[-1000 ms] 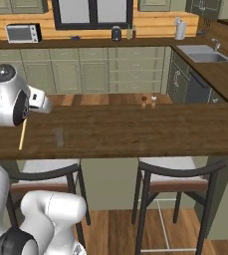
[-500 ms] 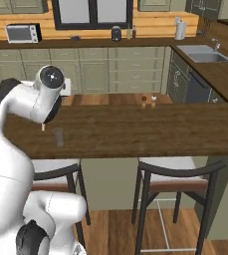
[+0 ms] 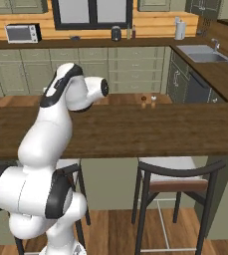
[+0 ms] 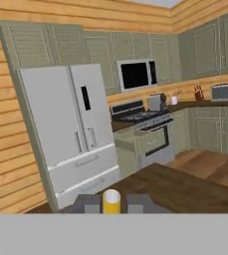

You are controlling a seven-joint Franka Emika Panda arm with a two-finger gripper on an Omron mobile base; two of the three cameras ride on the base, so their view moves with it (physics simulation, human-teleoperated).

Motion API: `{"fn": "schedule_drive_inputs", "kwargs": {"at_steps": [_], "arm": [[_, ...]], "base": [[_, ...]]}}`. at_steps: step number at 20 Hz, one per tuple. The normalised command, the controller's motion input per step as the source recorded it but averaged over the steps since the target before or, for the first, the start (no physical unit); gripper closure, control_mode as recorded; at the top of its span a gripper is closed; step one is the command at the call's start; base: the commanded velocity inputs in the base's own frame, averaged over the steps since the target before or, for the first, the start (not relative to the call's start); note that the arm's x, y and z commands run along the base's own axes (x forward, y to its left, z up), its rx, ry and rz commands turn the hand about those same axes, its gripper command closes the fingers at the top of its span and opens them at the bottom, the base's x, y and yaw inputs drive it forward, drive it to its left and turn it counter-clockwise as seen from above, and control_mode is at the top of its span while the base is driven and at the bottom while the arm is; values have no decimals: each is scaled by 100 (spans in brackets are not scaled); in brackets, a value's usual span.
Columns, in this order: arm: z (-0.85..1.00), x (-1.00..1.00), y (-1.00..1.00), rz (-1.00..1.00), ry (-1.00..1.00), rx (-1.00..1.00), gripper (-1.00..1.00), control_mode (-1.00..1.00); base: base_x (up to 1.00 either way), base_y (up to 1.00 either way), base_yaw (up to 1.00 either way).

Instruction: Take a straw from the drawer in front and place it inside the glass cup on the dining counter.

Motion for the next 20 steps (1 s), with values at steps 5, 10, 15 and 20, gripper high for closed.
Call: {"fn": "schedule_drive_inputs", "kwargs": {"at_steps": [5,10,15,20], "arm": [[0,6,32,41,0,0,100,-100],[-1,0,39,31,0,-4,100,-100],[-21,-6,42,29,0,0,100,-100],[-18,-50,5,20,-8,0,100,-100]], "base": [[0,0,0],[0,0,0],[0,0,0],[0,0,0]]}}
